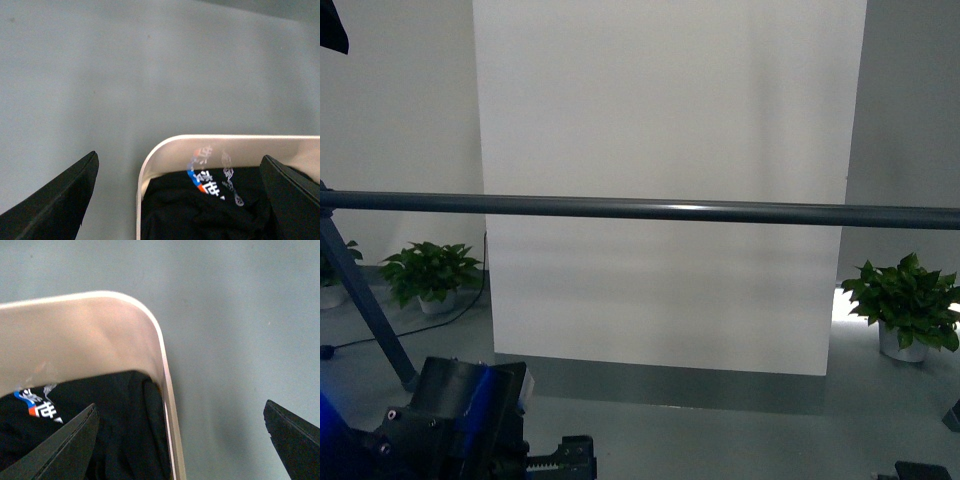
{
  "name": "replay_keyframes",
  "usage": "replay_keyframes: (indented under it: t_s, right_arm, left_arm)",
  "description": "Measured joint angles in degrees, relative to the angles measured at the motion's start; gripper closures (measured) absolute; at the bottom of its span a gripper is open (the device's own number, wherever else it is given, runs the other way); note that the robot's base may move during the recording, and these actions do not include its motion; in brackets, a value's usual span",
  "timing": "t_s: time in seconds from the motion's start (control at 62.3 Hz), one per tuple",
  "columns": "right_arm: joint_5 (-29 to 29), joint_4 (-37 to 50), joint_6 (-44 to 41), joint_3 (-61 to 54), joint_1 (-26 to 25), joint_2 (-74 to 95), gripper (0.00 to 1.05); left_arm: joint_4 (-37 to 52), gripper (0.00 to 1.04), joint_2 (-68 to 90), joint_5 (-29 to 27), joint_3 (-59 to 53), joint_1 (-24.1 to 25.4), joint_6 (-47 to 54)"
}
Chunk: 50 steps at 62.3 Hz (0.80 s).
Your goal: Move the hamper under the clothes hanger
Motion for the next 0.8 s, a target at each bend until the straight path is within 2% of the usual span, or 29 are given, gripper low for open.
replay_keyframes:
  t_s: [0.418, 0.803]
  right_arm:
    - [2.86, -0.09, -4.9, -6.14, -0.11, -20.22, 0.08]
    - [6.12, -5.09, -10.32, -9.88, -0.48, -44.98, 0.08]
  left_arm:
    - [0.66, 0.07, -14.25, -1.25, -1.79, -0.02, 4.48]
    - [-2.32, 0.07, -29.22, -1.84, -2.91, -0.92, 10.03]
